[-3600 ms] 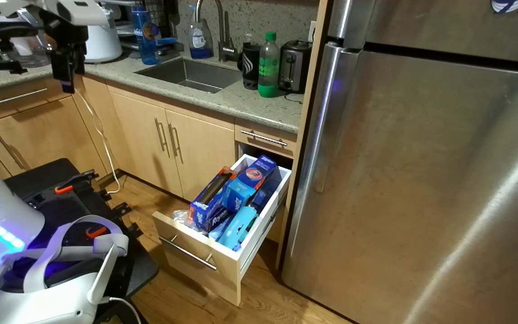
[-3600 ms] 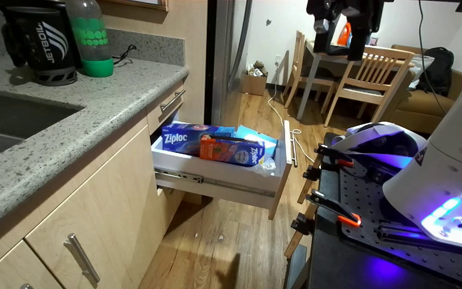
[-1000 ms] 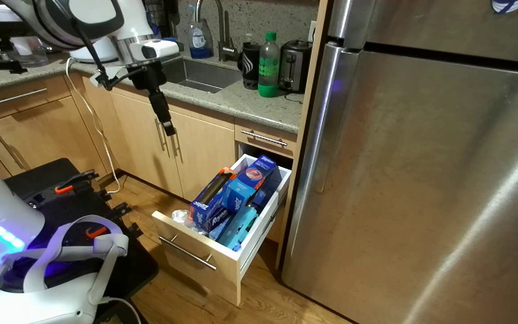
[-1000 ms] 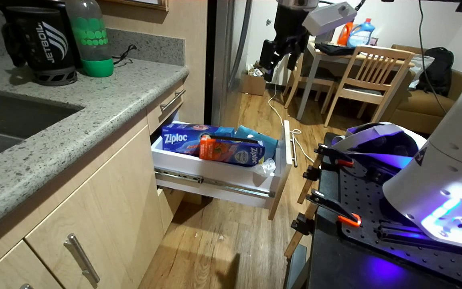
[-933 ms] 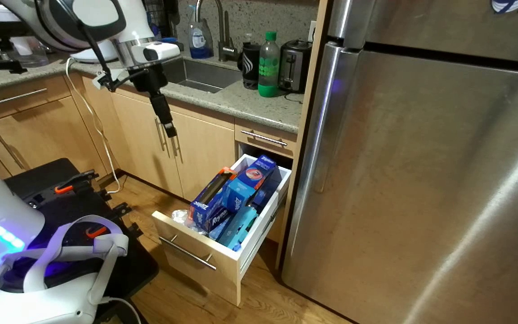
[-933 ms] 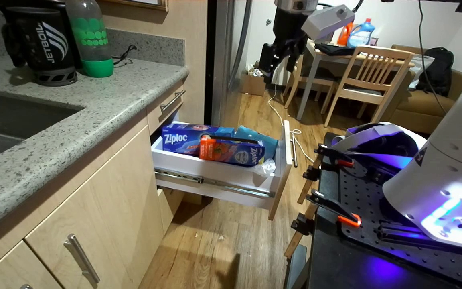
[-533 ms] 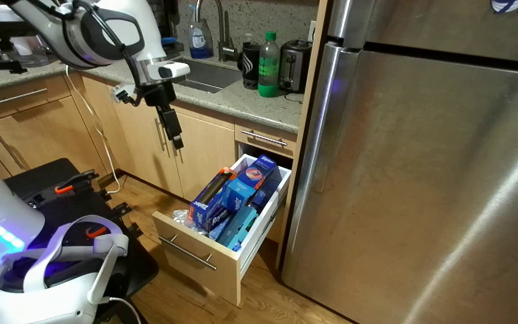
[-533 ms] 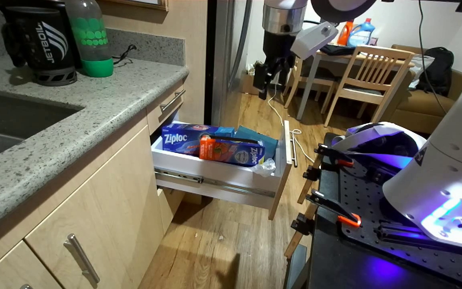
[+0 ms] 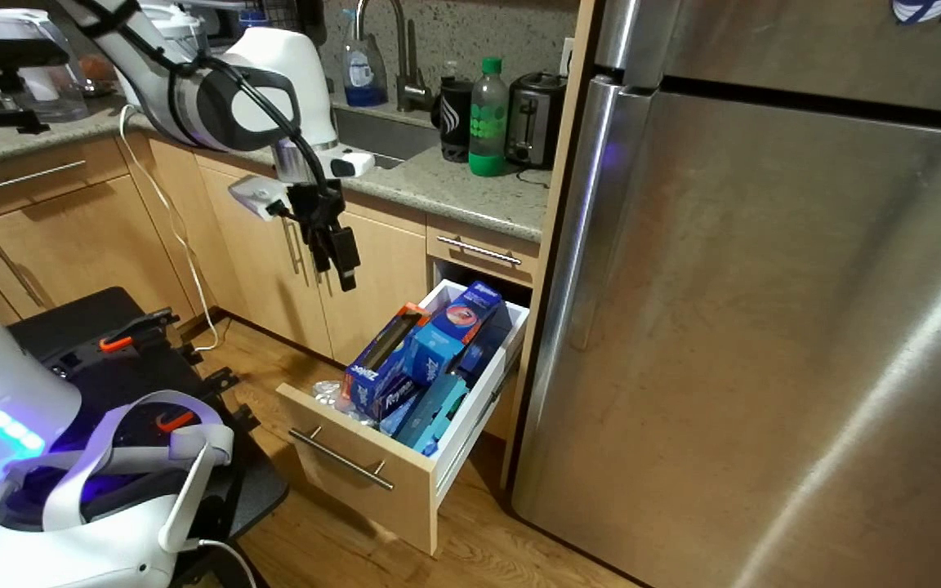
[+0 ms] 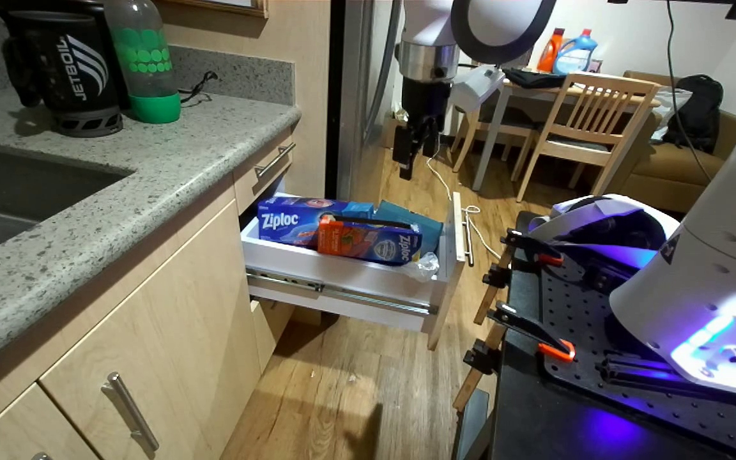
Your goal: Get one of the boxes labeled 'Ziploc' from the open drawer of the cabinet and place it on the countertop
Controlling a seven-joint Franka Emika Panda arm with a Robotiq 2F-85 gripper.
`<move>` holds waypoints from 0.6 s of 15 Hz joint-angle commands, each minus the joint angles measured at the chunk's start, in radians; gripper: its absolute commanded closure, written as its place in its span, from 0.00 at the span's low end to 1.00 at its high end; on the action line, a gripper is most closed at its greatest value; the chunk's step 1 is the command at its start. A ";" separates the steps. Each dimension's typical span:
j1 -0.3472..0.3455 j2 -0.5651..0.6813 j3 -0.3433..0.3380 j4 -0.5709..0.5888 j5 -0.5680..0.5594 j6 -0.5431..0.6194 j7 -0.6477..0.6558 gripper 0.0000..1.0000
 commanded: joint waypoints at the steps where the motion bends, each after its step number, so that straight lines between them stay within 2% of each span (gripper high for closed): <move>1: 0.027 0.073 -0.060 0.027 -0.067 0.081 -0.066 0.00; 5: 0.064 0.071 -0.154 0.016 -0.304 0.197 -0.010 0.00; 6: 0.061 0.079 -0.136 0.016 -0.219 0.163 -0.044 0.00; 9: 0.064 0.079 -0.157 0.018 -0.274 0.185 -0.032 0.00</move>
